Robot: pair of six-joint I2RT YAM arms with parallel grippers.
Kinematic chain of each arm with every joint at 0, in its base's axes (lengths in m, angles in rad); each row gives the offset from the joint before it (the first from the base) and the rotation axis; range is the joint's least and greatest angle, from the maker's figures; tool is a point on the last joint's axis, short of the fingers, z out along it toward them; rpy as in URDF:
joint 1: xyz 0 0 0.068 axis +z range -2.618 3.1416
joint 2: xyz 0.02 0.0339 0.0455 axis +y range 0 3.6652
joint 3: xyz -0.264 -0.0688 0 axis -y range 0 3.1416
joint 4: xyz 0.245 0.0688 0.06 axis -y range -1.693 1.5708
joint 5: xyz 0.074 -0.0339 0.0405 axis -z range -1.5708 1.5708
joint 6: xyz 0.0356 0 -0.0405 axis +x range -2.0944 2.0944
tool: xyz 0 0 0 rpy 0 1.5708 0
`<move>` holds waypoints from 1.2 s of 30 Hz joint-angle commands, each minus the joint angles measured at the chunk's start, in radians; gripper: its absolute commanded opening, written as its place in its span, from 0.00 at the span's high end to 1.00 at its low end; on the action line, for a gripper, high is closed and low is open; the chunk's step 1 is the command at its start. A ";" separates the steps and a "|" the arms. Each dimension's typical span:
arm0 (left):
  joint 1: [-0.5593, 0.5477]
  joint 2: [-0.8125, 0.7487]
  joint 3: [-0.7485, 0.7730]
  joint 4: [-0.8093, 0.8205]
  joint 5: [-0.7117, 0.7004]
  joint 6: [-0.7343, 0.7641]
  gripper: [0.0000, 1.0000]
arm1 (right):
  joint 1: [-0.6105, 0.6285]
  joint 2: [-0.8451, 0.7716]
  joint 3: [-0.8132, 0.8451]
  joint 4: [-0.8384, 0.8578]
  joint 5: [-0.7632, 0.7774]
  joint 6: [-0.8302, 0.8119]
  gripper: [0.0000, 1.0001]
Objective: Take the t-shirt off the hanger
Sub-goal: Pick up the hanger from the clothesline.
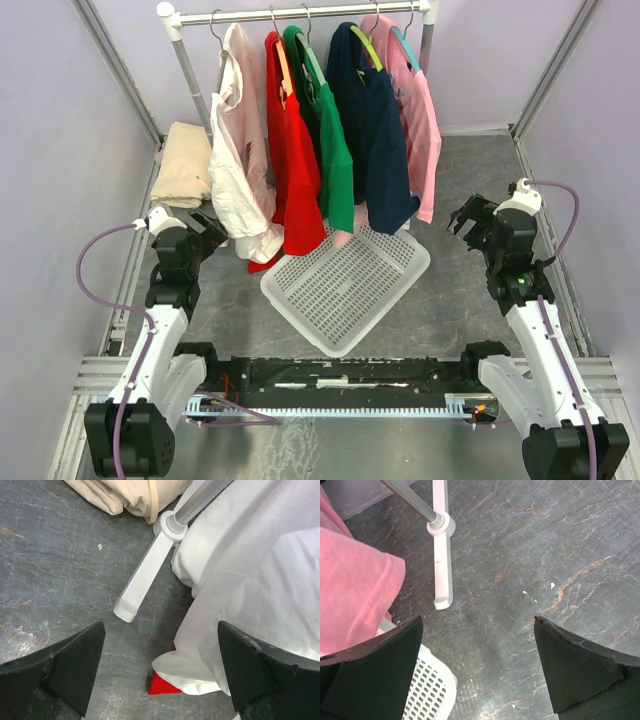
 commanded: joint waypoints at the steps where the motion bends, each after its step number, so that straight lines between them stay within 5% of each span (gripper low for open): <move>1: 0.000 -0.022 0.006 0.035 0.023 -0.023 0.01 | -0.001 -0.019 0.022 0.019 -0.001 -0.014 0.00; 23: 0.000 -0.080 0.008 -0.008 -0.012 -0.019 0.01 | -0.001 -0.037 0.020 0.015 0.004 -0.017 0.00; 36: -0.001 -0.264 0.197 -0.198 0.036 0.035 0.01 | -0.001 -0.097 0.216 -0.125 -0.096 -0.064 0.09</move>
